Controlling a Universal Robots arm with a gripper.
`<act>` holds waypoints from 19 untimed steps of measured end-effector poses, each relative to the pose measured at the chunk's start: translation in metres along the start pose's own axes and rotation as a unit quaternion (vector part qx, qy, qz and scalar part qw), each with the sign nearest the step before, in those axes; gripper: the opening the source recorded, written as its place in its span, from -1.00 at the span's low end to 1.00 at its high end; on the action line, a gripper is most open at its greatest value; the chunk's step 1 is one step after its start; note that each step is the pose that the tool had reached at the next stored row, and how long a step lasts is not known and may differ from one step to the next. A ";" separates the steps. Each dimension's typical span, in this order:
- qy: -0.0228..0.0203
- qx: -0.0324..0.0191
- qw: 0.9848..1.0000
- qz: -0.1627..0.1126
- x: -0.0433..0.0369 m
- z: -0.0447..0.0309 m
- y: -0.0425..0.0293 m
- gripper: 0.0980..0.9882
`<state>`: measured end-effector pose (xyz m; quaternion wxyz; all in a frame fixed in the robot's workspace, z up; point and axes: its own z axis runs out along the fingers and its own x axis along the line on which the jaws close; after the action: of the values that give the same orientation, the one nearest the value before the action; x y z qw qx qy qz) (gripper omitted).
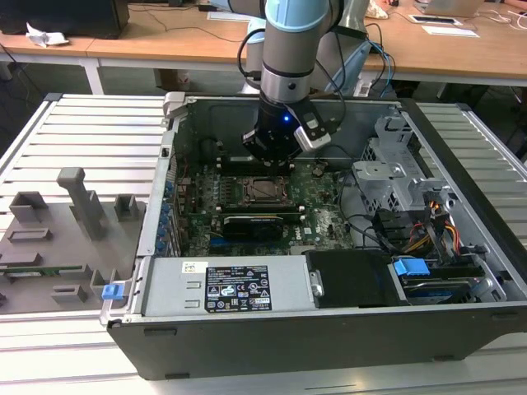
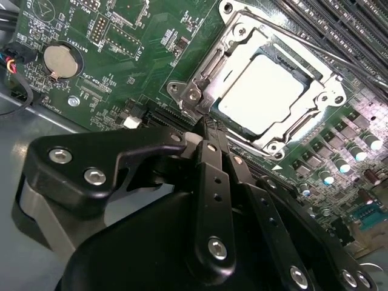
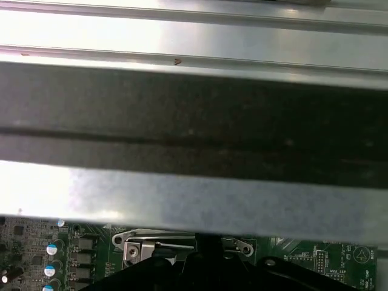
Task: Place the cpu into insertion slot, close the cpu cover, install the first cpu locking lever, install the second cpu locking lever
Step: 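Install the second cpu locking lever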
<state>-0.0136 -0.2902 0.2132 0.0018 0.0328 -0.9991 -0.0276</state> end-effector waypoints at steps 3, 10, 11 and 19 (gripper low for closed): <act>0.000 0.000 1.000 0.000 0.0001 -0.0001 -0.0023 -0.98; 0.000 0.000 1.000 0.000 0.0004 -0.0003 -0.0068 -0.98; 0.000 0.000 1.000 0.000 0.0005 -0.0008 -0.0069 -0.98; 0.000 0.000 1.000 0.000 0.0009 -0.0287 -0.0117 -0.98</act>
<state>-0.0136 -0.3035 0.2413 0.0018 0.0328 -0.9991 -0.0277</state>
